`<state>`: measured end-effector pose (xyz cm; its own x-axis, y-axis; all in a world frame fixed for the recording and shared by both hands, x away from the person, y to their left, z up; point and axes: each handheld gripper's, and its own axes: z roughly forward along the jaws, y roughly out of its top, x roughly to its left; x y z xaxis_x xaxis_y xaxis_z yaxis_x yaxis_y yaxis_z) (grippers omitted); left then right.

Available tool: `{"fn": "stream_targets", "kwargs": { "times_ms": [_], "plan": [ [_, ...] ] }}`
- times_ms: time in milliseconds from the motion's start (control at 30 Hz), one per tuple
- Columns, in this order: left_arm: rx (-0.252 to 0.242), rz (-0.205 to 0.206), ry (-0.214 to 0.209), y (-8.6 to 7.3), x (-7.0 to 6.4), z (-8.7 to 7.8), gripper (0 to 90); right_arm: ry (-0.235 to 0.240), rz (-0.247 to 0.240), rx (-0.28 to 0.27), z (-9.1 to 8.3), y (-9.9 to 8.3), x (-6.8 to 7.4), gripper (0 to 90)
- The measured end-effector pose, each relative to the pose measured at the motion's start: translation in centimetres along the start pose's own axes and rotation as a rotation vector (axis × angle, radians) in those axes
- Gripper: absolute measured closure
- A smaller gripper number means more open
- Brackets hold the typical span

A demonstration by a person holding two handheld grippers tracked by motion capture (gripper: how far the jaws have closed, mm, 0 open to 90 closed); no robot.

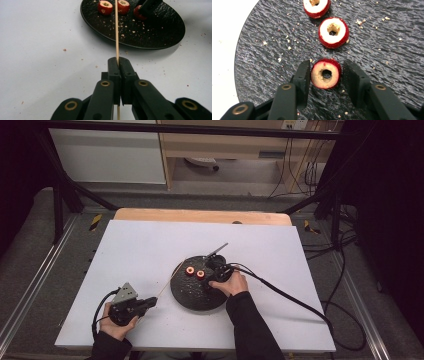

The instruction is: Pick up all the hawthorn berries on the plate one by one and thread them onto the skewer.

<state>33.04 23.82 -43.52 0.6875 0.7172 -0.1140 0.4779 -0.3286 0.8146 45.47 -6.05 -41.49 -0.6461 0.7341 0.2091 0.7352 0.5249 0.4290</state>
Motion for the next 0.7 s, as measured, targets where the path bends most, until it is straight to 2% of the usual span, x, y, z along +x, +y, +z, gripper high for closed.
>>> {"fn": "stream_targets", "kwargs": {
  "times_ms": [267,533,700],
  "plan": [
    [0.0,0.005,0.0,0.0,-0.1,0.0,88.5,0.012,0.029,0.014,-0.1,0.2,-0.2,62.1],
    [0.0,0.012,-0.003,0.1,-0.3,0.1,88.5,0.028,0.038,-0.027,-1.3,0.0,0.1,62.8],
    [0.003,0.015,-0.005,0.1,-0.4,0.2,88.5,0.026,0.036,-0.029,-1.9,-0.2,0.3,63.2]
  ]
}}
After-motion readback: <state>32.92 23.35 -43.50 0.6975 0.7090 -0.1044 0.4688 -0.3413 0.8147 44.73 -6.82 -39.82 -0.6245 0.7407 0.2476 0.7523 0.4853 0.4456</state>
